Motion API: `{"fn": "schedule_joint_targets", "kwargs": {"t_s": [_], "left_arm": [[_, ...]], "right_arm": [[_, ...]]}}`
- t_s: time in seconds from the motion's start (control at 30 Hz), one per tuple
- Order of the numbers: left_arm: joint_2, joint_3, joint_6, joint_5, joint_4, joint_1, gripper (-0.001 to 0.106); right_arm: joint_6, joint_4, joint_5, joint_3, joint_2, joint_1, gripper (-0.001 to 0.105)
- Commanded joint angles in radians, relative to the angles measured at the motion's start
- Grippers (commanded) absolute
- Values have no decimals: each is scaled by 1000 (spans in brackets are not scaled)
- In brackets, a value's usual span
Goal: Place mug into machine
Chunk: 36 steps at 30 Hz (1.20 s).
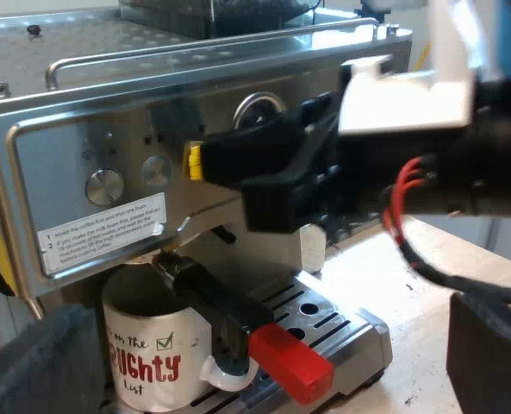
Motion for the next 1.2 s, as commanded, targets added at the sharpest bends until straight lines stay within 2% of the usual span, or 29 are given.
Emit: {"fn": "schedule_joint_targets", "kwargs": {"t_s": [0.03,0.2,0.33,0.47,0.5,0.57,0.63,0.7,0.73,0.77,0.8,0.83,0.93,0.97,1.03,1.1,1.2], "left_arm": [[-5,-5,1,3,-2,-3,82],[-5,-5,1,3,-2,-3,82],[-5,-5,1,3,-2,-3,82],[-5,-5,1,3,-2,-3,82],[-5,-5,1,3,-2,-3,82],[-5,-5,1,1,-2,-3,82],[-5,-5,1,1,-2,-3,82],[-5,-5,1,1,-2,-3,82],[-5,-5,1,1,-2,-3,82],[-5,-5,1,1,-2,-3,82],[-5,-5,1,1,-2,-3,82],[-5,-5,1,1,-2,-3,82],[-5,-5,-11,1,-4,-3,82],[-5,-5,-15,1,-5,-3,82],[-5,-15,-31,1,-4,-3,82],[0,-33,-91,-6,-4,-3,82],[21,-62,-112,-18,-29,0,82]], "right_arm": [[-7,-9,-6,-14,16,-21,0],[-9,-9,82,-14,29,-72,0],[-12,-9,85,-14,29,-116,0],[-12,-9,63,-14,27,-136,0],[-16,9,11,-14,15,-134,0],[-12,47,-26,-14,-8,-121,0],[-4,95,-56,-14,-32,-102,8],[12,168,-99,-14,-75,-69,29],[16,182,-104,-14,-87,-63,33],[27,221,-114,-14,-111,-44,44],[30,255,-114,-14,-135,-23,60],[30,270,-114,-14,-143,-12,67],[29,300,-114,-14,-167,13,79],[29,360,-114,-14,-227,63,90],[29,397,-116,-14,-268,86,90],[27,419,-135,-14,-317,97,90],[29,461,-156,-14,-395,72,90]]}}
